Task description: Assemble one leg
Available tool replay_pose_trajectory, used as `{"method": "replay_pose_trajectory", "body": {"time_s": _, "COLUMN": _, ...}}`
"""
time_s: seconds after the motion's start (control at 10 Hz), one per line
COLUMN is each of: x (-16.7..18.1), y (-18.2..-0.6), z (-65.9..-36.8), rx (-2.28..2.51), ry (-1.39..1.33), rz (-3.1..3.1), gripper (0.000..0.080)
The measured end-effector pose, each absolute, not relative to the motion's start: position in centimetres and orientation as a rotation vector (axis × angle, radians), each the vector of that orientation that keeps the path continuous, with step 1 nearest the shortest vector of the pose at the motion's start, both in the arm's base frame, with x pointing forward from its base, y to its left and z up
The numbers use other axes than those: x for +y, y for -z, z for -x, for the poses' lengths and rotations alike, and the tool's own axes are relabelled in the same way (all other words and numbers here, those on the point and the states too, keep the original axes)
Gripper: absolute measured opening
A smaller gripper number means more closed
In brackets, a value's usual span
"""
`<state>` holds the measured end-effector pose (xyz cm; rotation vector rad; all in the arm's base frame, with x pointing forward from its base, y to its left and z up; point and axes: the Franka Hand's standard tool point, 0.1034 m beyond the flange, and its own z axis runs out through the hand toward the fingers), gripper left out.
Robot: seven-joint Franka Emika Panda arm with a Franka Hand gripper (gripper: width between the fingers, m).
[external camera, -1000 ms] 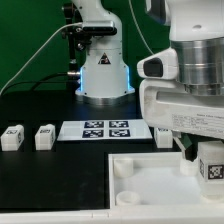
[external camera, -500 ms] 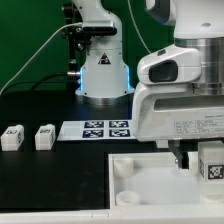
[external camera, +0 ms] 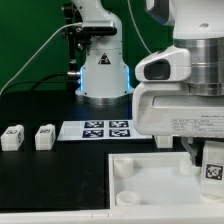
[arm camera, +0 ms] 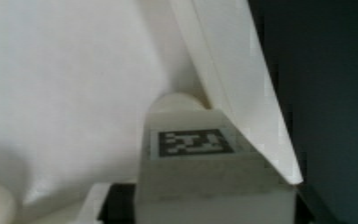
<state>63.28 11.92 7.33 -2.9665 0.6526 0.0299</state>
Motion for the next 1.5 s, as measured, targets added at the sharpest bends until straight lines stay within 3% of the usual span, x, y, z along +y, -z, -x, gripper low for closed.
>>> {"method": "replay_pose_trajectory", "body": {"time_s": 0.7, "x": 11.3, "y": -7.1, "z": -63.5, "rx": 1.935, "ry": -0.143, "rz": 2.280, "gripper": 0.0295}}
{"method": "replay_pose_trajectory", "body": {"time_s": 1.0, "x": 11.5, "y": -7.1, "z": -63.4, "rx": 2.104, "ry": -0.161, "rz": 2.125, "gripper": 0.0295}}
{"method": "replay_pose_trajectory", "body": {"time_s": 1.1, "x": 11.6, "y": -7.0, "z": -63.4, "rx": 2.050, "ry": -0.156, "rz": 2.174, "gripper": 0.0362}}
{"method": "replay_pose_trajectory", "body": {"time_s": 1.2, "x": 11.7, "y": -6.9, "z": -63.2, "rx": 1.914, "ry": -0.136, "rz": 2.305, "gripper": 0.0362}}
{"method": "replay_pose_trajectory", "body": {"time_s": 1.3, "x": 12.3, "y": -6.7, "z": -63.0, "rx": 1.705, "ry": -0.116, "rz": 2.469, "gripper": 0.0594}}
{"method": "replay_pose_trajectory", "body": {"time_s": 1.5, "x": 12.7, "y": -6.7, "z": -62.9, "rx": 1.407, "ry": -0.091, "rz": 2.645, "gripper": 0.0633}}
